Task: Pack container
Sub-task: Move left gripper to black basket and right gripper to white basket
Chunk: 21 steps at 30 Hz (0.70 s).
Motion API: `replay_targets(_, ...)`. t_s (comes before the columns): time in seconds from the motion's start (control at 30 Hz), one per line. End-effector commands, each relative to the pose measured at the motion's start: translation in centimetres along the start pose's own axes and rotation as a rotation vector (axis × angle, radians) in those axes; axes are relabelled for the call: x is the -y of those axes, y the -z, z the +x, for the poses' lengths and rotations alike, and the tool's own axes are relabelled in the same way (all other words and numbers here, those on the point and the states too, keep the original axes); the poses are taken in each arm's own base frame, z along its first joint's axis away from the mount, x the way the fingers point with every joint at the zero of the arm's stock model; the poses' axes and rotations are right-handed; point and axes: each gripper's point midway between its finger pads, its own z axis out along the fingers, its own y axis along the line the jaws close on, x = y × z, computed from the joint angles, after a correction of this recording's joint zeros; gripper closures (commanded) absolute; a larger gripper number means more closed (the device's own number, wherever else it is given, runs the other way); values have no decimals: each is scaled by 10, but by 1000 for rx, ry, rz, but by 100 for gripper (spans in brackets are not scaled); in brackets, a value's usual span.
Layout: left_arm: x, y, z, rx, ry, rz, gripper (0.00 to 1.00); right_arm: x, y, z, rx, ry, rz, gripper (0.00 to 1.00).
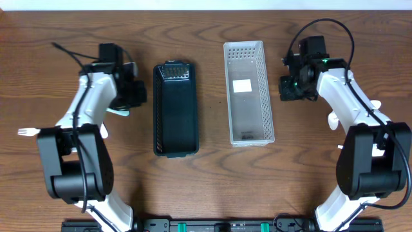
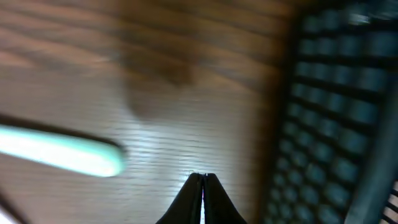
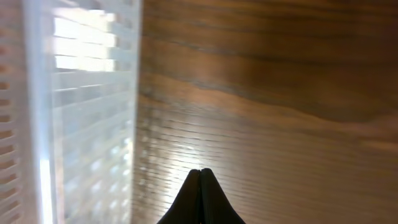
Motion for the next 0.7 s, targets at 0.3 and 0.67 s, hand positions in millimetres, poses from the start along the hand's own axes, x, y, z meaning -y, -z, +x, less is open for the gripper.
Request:
replay_targets(0.3,56,-7,5,-8,-136,41,94,-63,7,2,7,205,-302,97)
replay_targets(0.67,75,-9,6,3,-143,54,94,-78,11,18,-37,289,-378,98)
